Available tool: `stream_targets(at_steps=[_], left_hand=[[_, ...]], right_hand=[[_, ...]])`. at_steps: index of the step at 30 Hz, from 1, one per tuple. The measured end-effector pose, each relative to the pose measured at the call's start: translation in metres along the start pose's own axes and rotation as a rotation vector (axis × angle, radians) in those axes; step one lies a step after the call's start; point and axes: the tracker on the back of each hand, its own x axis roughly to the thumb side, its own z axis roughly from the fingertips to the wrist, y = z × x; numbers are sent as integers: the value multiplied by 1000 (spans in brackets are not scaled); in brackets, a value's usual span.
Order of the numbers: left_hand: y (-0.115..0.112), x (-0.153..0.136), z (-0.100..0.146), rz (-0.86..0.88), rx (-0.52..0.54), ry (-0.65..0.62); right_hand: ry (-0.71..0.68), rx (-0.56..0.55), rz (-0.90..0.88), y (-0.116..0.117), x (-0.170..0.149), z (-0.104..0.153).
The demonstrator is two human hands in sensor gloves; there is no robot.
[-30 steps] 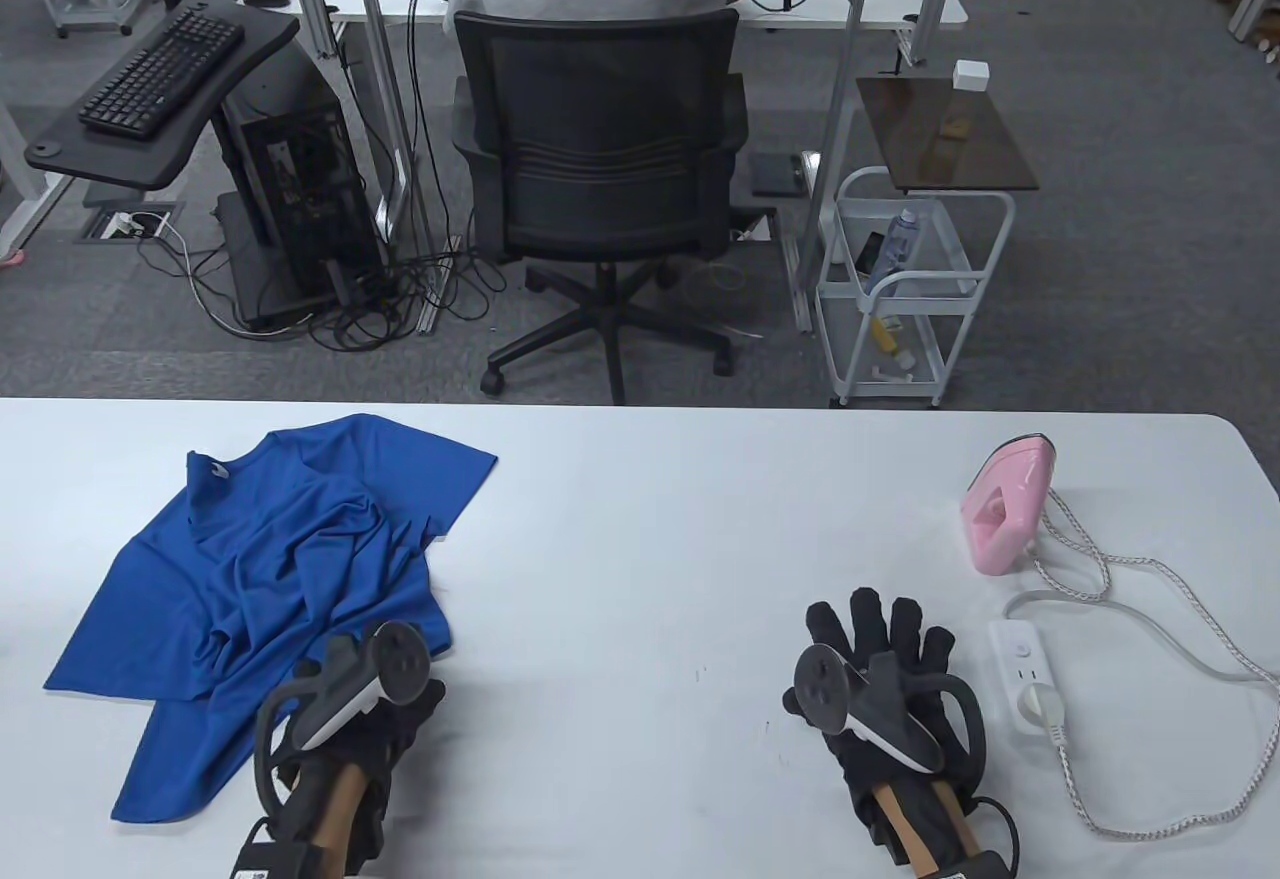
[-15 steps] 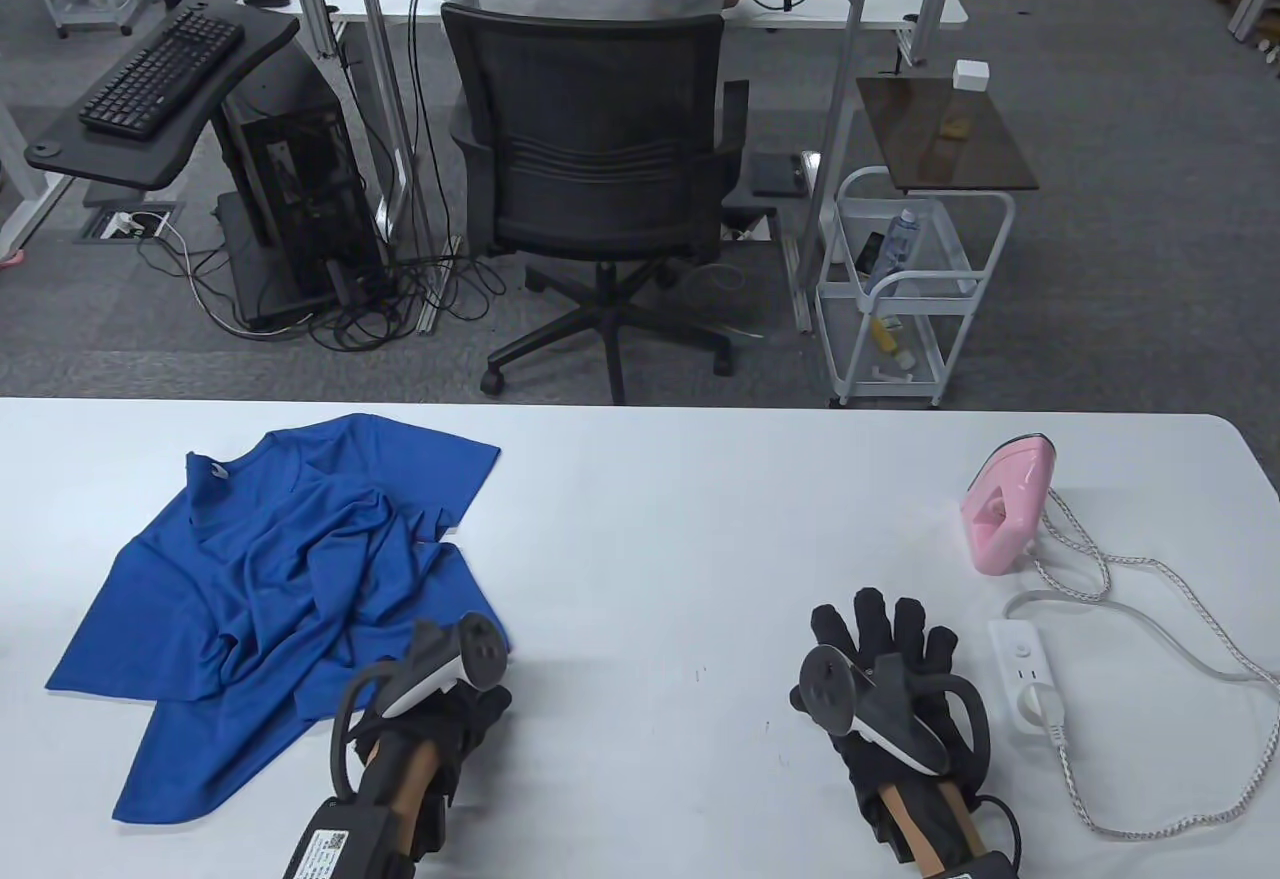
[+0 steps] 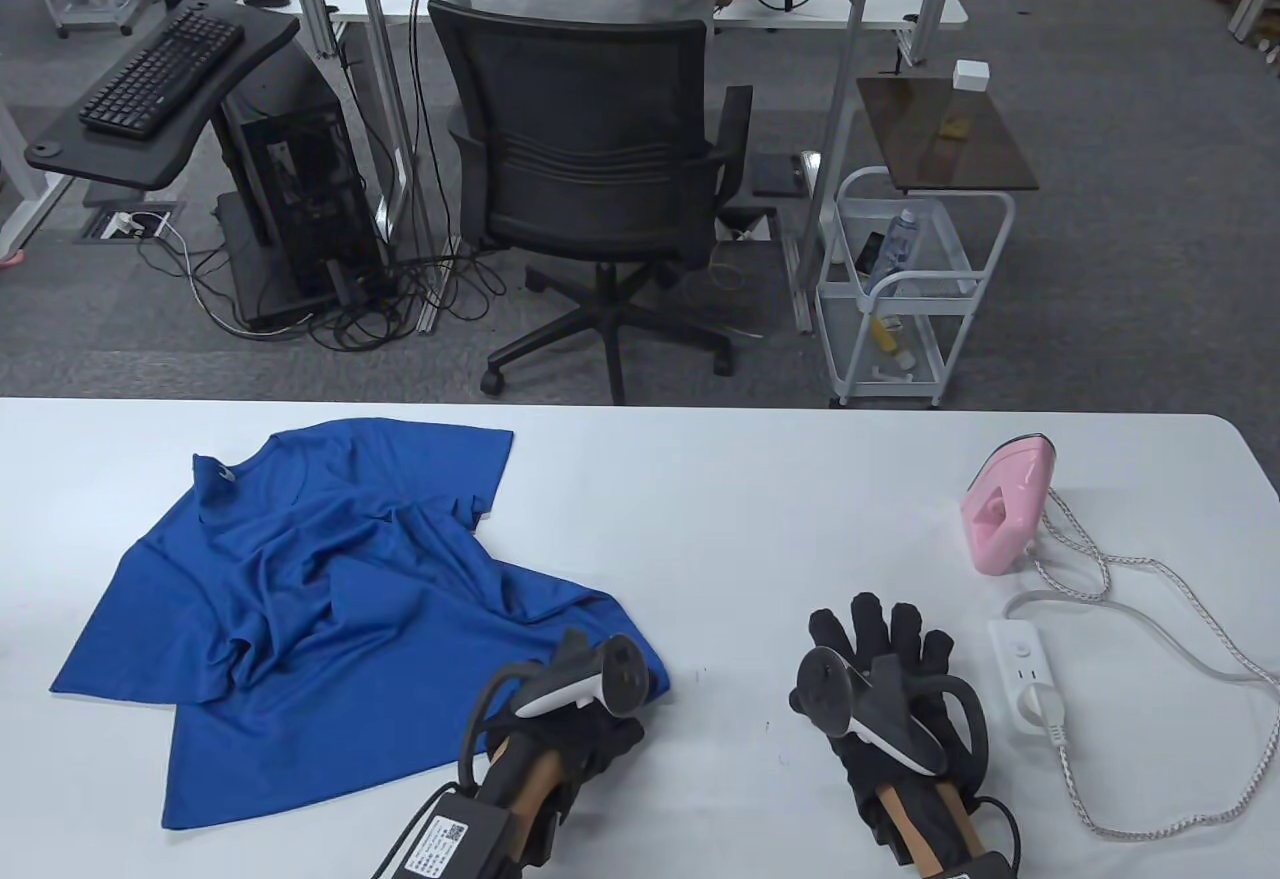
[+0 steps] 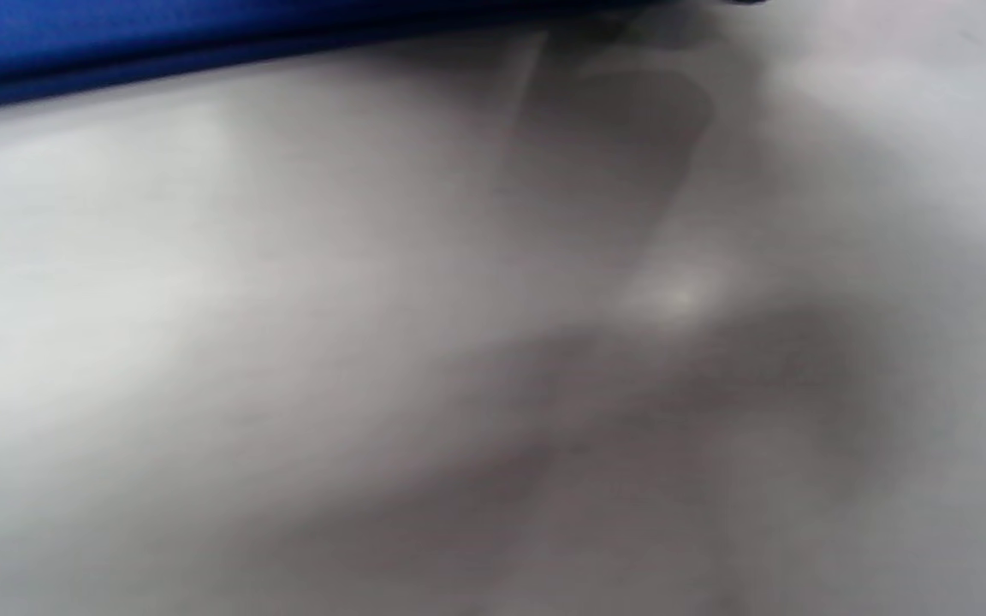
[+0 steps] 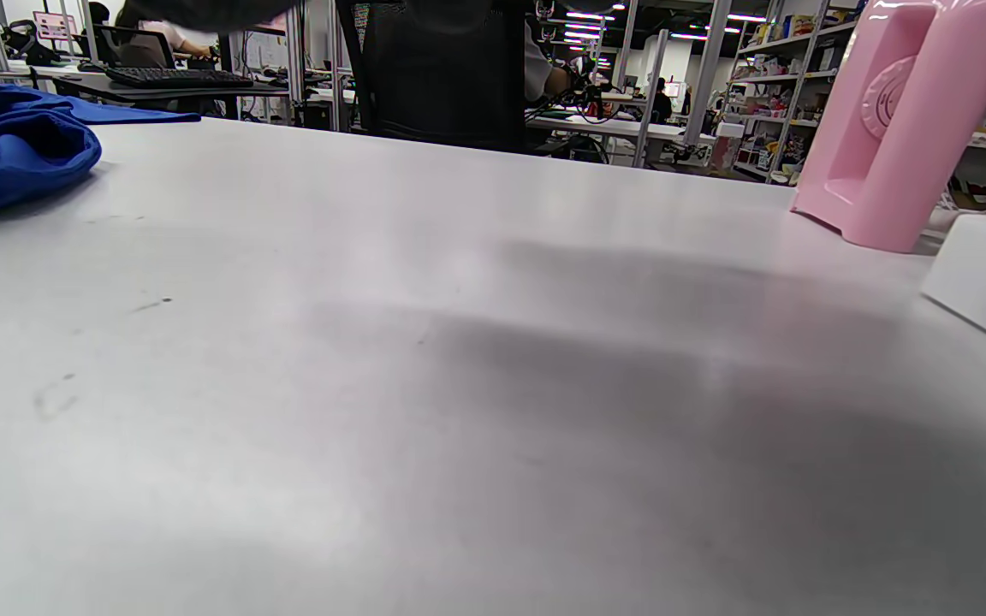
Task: Iron t-shirt with electric iron on table
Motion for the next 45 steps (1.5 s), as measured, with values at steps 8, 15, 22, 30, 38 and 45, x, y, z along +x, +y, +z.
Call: stream_targets(at_steps=[8, 15, 22, 30, 38, 45], left_hand=[[1, 40, 0, 93, -7, -222], [7, 20, 19, 51, 153, -248], [4, -64, 56, -19, 219, -13], [-41, -111, 55, 56, 53, 82], [-43, -68, 43, -39, 51, -40], [-48, -45, 47, -93, -24, -103]], right_hand=[[-3, 13, -11, 2, 1, 0], [-131, 65, 1, 10, 22, -1], [-329, 178, 76, 26, 65, 4], [-306, 268, 86, 29, 65, 1], [-129, 372, 155, 13, 36, 5], [-48, 388, 69, -8, 23, -16]])
